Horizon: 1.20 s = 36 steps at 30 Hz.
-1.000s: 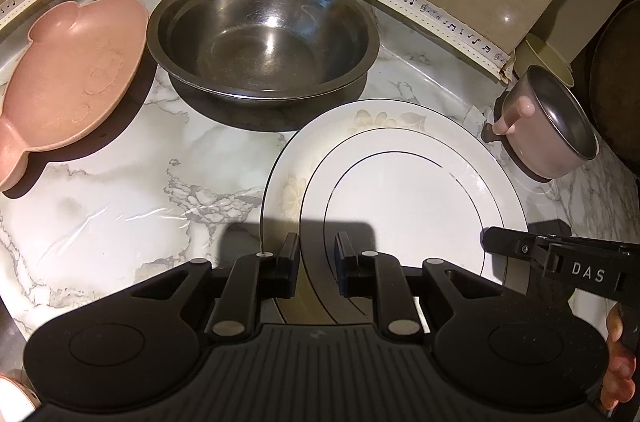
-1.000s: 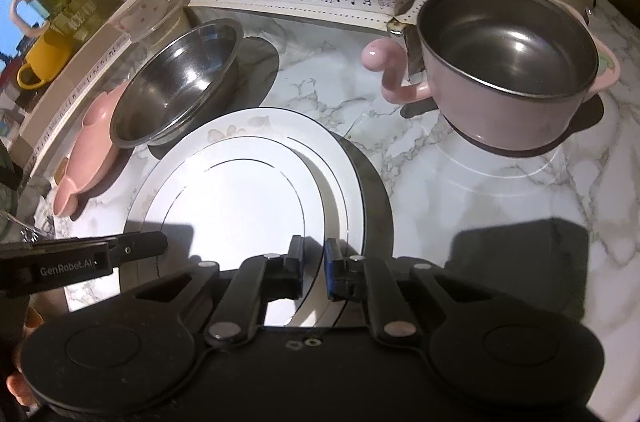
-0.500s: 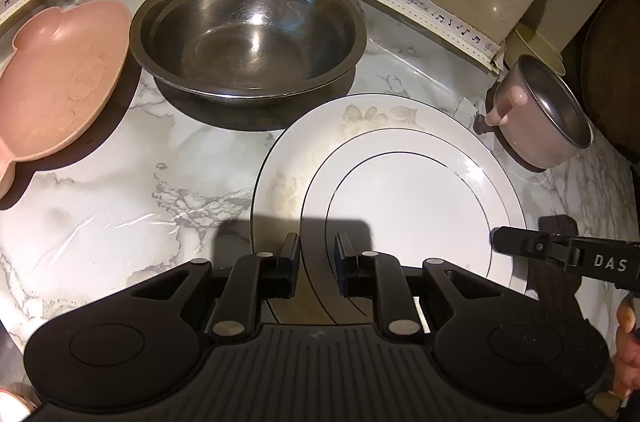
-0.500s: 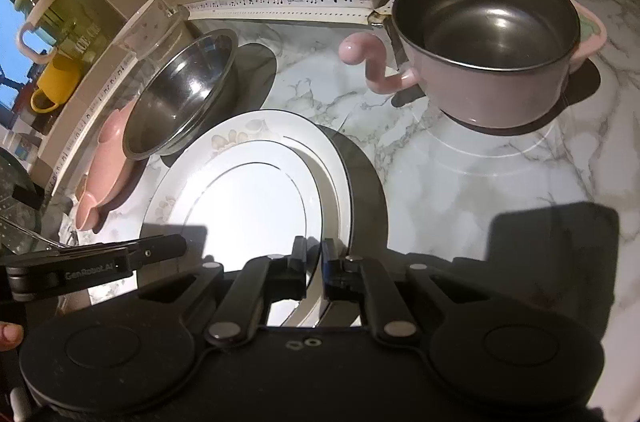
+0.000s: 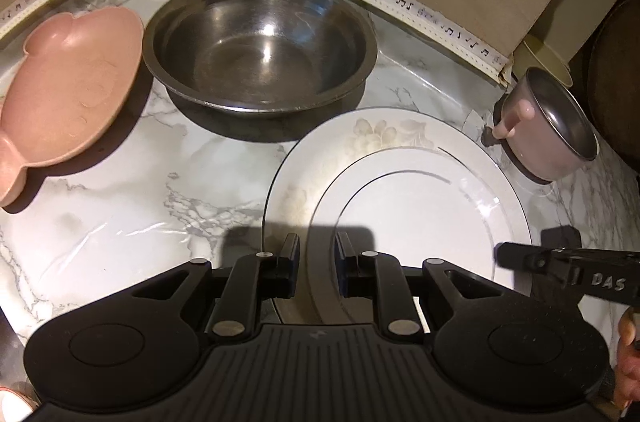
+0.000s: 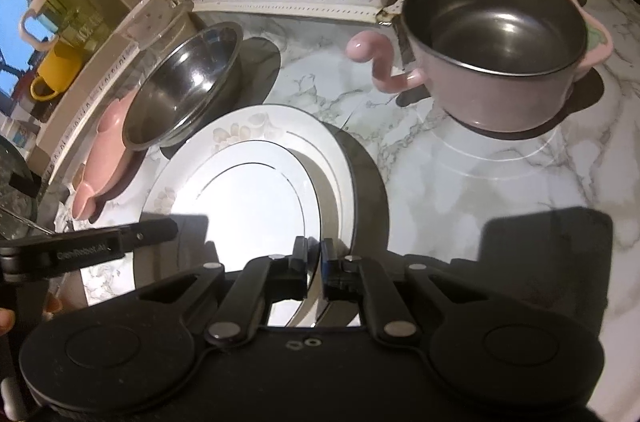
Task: Organize plates and bowls
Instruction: 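Open both tools to release the small plate and withdraw, then move both tools to the pink bear-shaped plate near the sink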
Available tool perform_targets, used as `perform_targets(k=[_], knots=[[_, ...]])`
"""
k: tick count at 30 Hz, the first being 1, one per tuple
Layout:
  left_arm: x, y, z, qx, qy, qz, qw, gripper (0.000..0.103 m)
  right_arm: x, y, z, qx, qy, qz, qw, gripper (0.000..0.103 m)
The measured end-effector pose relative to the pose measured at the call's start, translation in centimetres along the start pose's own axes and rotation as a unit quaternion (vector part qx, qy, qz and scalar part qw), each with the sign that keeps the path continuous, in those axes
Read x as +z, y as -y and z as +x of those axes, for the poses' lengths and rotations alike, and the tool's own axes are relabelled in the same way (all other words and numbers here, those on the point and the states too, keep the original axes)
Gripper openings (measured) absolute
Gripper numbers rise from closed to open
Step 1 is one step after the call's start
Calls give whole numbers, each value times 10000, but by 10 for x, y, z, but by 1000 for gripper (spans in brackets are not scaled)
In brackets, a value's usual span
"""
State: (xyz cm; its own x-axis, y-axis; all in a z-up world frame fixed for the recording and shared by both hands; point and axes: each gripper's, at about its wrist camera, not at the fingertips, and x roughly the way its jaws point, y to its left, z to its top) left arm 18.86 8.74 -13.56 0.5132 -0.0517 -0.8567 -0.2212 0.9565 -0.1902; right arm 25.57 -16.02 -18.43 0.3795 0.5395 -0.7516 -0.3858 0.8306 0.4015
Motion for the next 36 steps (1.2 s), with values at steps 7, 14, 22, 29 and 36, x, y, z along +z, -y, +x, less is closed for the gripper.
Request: perform_targets(k=[7, 14, 22, 29, 36], knots=[[-3, 8, -3, 85, 128, 157, 9998, 18, 2, -10, 4, -272, 22, -187, 9995, 10], [-5, 8, -11, 51, 211, 137, 9997, 18, -1, -18, -4, -360, 59, -346, 9987, 24], [-10, 15, -34, -117, 350, 140, 9992, 18, -3, -37, -28, -244, 289, -692, 9969, 39], [-12, 15, -62, -139, 580, 137, 9981, 19, 1, -68, -55, -44, 512, -1116, 9924, 41], [-16, 2, -97, 63, 1115, 44, 9937, 69, 10, -97, -70, 281, 549, -1456, 9874, 57]])
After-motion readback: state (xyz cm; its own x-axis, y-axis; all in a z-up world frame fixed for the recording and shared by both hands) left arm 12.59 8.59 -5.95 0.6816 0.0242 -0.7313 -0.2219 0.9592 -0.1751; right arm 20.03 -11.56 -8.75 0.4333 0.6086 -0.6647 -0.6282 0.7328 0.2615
